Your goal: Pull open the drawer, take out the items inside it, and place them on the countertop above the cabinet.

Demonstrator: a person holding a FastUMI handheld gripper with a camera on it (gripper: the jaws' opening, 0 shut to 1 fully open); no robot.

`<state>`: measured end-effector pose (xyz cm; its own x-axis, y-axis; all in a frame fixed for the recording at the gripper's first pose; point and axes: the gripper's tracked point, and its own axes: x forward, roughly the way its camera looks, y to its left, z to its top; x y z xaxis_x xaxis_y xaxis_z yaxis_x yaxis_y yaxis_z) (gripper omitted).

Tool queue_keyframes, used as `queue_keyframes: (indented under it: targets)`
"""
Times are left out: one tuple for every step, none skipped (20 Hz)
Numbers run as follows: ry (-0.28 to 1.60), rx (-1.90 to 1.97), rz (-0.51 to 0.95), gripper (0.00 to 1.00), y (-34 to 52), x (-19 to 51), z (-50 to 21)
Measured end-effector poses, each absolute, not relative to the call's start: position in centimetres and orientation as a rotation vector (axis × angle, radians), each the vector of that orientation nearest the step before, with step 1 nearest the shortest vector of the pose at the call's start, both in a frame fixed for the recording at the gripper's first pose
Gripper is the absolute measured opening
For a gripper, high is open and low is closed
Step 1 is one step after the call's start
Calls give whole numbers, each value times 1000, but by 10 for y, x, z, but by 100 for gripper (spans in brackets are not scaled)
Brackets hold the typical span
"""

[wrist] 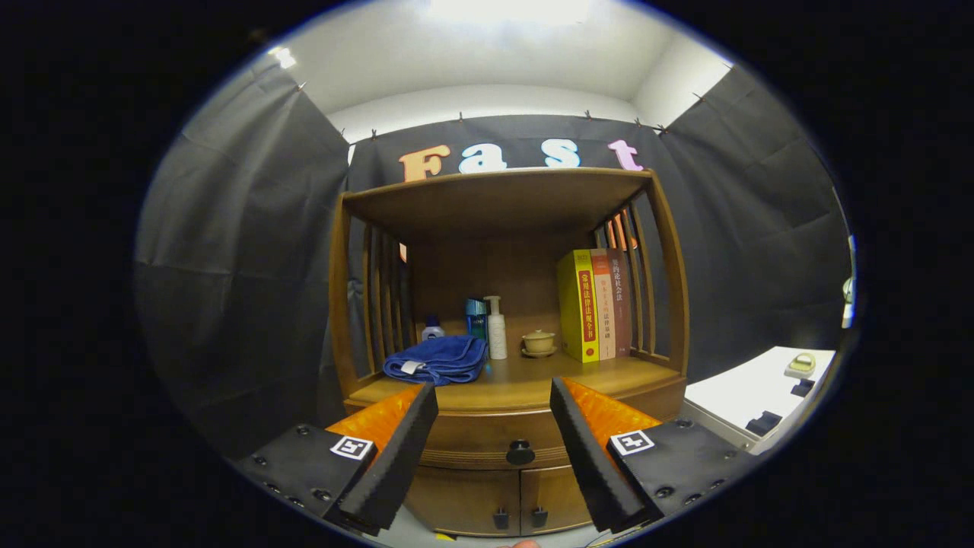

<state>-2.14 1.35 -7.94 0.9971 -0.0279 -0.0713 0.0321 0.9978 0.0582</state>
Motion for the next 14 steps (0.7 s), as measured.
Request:
queue_keyframes:
  targets:
    - [87,43,-26,98,15,-7,-94]
    - [99,32,-15,98,19,6,-109]
    - [123,23,-14,98,20,18,-130]
    - [154,19,-24,98,20,30,-156]
    - [181,24,-40,98,16,40,-180]
    - [202,40,-57,98,11,49,-204]
    - [225,62,-63,98,10,56,-226]
    - [246,81,-52,98,10,65,-245]
    - [263,91,-53,98,8,72,-258]
    - [278,92,-63,98,6,73,-266]
    - [291,88,-72,98,3,76,-274]
    - [293,84,-76,98,1,77,-279]
    - [307,72,-81,97,-3,80,-284]
    - [311,62,-81,95,-5,83,-288]
